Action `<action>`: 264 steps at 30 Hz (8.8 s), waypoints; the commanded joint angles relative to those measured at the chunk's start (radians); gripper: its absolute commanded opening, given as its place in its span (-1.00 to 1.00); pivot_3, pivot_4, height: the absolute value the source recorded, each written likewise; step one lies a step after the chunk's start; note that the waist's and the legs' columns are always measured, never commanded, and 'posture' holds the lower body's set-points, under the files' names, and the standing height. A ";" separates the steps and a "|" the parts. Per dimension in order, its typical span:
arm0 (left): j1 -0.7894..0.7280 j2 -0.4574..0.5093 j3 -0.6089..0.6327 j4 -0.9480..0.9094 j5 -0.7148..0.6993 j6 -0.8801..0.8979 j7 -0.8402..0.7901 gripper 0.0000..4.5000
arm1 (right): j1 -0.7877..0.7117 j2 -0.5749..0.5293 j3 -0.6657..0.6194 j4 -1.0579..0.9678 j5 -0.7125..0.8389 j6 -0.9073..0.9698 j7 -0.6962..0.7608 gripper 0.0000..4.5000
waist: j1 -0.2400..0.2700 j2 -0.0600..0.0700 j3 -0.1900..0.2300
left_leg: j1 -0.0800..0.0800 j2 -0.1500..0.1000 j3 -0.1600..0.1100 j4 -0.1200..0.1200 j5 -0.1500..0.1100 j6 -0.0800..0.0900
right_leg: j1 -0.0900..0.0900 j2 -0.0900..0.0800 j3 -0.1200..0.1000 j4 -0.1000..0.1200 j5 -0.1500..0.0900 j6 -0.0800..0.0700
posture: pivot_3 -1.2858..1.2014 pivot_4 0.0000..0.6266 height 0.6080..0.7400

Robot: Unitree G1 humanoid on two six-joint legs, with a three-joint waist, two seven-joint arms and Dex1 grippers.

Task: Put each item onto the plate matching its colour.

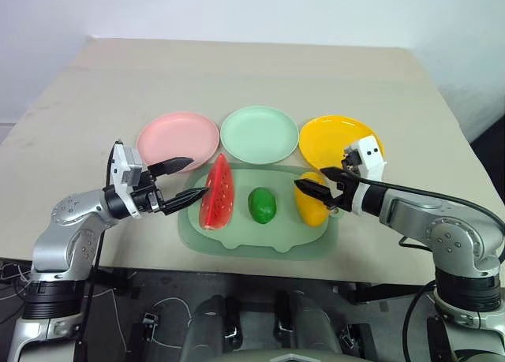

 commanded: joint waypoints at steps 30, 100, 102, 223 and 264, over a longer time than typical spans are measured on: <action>0.086 0.048 0.064 -0.102 -0.051 0.044 0.019 1.00 | -0.202 -0.092 -0.075 0.091 -0.005 0.038 0.140 0.43 | -0.002 0.000 0.000 | 0.000 0.000 0.000 0.000 0.000 0.000 | -0.001 0.000 0.000 0.000 -0.001 -0.001 | 0.03 -0.52 0.33; 0.175 0.079 0.099 -0.169 -0.076 0.062 0.033 1.00 | -0.254 0.262 0.187 0.118 0.024 0.396 -0.008 1.00 | -0.006 0.001 0.000 | 0.000 0.000 0.004 -0.008 0.003 -0.005 | -0.006 0.000 0.002 0.002 0.001 0.001 | 0.03 -0.52 0.33; 0.172 0.079 0.098 -0.177 -0.078 0.069 0.039 1.00 | -0.258 0.260 0.196 0.118 0.003 0.396 -0.010 1.00 | -0.006 0.001 0.000 | 0.000 0.000 0.004 -0.008 0.003 -0.005 | -0.006 0.000 0.002 0.002 0.001 0.001 | 0.03 -0.52 0.33; -0.120 -0.038 -0.044 -0.520 -0.351 0.975 1.070 1.00 | -0.056 -0.045 0.085 0.043 -0.232 -0.472 0.495 0.99 | 0.004 -0.001 -0.001 | 0.007 -0.001 0.002 -0.006 0.005 -0.008 | 0.003 0.001 0.001 0.003 0.001 0.002 | 0.03 -0.52 0.33; -0.511 -0.008 -0.049 -0.038 0.132 0.795 1.015 -0.10 | -0.076 -0.054 0.087 0.065 -0.269 -0.473 0.459 1.00 | 0.006 -0.001 -0.001 | 0.006 -0.001 0.000 0.000 0.005 -0.008 | 0.003 0.001 0.001 0.009 0.001 0.002 | 0.03 -0.52 0.33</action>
